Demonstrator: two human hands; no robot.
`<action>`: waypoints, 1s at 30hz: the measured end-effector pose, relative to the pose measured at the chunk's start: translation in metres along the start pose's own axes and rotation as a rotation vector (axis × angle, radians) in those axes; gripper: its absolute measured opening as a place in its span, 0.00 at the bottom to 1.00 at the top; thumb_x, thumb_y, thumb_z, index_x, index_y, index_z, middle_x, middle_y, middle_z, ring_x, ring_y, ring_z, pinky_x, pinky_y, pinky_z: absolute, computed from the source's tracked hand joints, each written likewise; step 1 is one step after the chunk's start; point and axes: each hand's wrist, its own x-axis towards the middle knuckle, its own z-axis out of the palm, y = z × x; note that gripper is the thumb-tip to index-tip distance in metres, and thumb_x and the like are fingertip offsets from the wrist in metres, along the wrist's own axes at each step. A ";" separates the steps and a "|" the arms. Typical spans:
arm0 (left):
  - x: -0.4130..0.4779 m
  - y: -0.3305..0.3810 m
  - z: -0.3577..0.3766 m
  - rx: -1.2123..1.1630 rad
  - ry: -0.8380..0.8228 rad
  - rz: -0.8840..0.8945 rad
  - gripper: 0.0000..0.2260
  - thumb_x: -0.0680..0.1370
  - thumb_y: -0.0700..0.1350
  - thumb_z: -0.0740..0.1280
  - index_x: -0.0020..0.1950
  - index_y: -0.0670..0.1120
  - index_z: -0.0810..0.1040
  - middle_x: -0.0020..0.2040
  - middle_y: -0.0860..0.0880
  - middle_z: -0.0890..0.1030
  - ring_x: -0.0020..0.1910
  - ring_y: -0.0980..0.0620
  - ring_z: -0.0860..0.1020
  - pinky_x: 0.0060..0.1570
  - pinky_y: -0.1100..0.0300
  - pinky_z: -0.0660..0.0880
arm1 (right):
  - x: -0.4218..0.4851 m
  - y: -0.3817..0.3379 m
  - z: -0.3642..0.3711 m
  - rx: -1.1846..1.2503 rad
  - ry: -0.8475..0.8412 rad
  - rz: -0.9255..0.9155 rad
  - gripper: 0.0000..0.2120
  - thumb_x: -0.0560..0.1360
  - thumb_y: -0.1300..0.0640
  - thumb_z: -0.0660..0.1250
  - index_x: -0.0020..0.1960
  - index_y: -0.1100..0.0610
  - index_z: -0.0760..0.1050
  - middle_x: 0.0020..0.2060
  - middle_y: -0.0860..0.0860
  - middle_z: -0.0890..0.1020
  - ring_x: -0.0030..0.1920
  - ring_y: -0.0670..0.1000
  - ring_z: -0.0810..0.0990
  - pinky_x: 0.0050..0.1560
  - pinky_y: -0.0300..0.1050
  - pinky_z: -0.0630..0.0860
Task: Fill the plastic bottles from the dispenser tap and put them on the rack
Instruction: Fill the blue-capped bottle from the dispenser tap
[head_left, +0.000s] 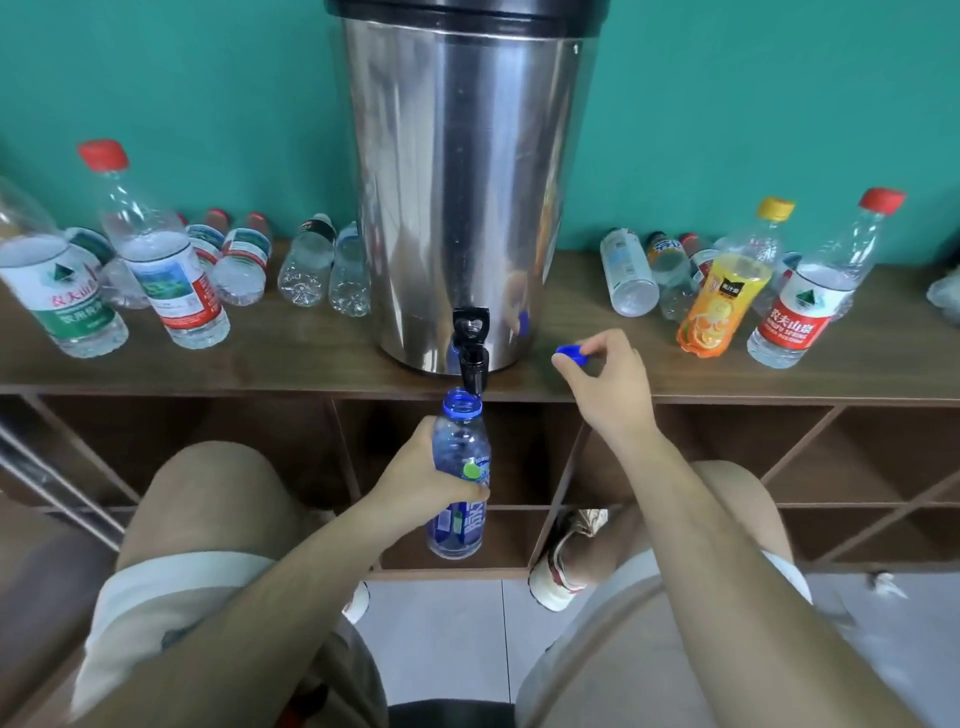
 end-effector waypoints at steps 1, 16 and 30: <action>0.003 -0.002 -0.001 -0.003 -0.012 0.024 0.33 0.64 0.41 0.84 0.61 0.58 0.72 0.52 0.58 0.85 0.52 0.56 0.85 0.50 0.60 0.81 | 0.004 0.004 0.003 -0.038 -0.009 -0.007 0.13 0.77 0.48 0.75 0.49 0.50 0.71 0.50 0.44 0.81 0.55 0.49 0.73 0.56 0.45 0.71; 0.020 -0.001 0.011 -0.040 0.029 0.137 0.33 0.68 0.38 0.81 0.63 0.60 0.70 0.56 0.55 0.83 0.56 0.55 0.84 0.58 0.53 0.81 | -0.028 -0.082 -0.012 0.192 -0.093 -0.589 0.15 0.86 0.53 0.61 0.70 0.56 0.74 0.64 0.50 0.80 0.65 0.50 0.78 0.65 0.46 0.75; 0.022 0.006 0.002 -0.064 0.046 0.157 0.34 0.68 0.33 0.80 0.66 0.56 0.71 0.56 0.56 0.83 0.53 0.63 0.83 0.46 0.72 0.78 | -0.043 -0.115 0.014 -0.161 -0.155 -0.794 0.18 0.74 0.76 0.63 0.56 0.62 0.83 0.48 0.51 0.85 0.50 0.43 0.82 0.52 0.51 0.82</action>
